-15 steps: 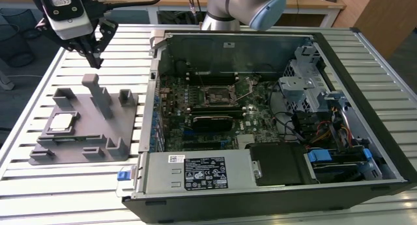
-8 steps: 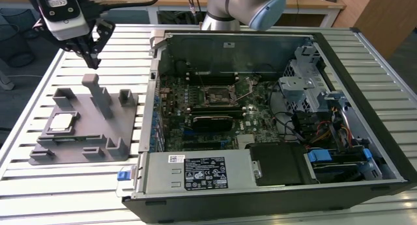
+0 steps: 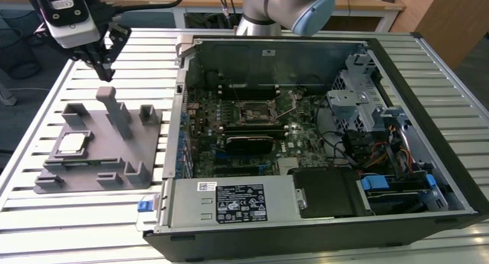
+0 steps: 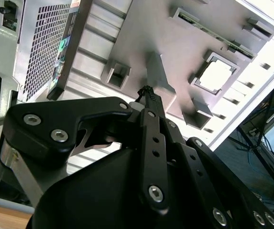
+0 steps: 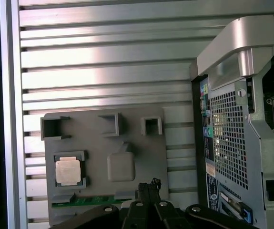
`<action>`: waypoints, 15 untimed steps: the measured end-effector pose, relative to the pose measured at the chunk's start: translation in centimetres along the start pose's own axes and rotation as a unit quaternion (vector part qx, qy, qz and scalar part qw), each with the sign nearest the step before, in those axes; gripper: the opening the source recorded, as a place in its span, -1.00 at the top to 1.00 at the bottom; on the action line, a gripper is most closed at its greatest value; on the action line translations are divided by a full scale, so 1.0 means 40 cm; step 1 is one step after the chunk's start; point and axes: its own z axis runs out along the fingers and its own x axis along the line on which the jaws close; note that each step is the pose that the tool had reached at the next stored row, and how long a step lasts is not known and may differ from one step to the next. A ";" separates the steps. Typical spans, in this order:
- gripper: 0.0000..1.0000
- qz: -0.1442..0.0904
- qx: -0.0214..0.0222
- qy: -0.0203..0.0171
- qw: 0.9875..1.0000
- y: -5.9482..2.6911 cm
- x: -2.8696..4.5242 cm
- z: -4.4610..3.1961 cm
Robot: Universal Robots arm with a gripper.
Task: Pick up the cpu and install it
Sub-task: 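Reach for the cpu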
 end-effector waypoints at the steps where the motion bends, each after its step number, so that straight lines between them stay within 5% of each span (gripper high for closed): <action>1: 0.78 0.000 0.000 0.000 1.000 0.000 0.002 0.000; 15: 0.78 0.000 0.000 0.001 1.000 -0.002 0.027 0.006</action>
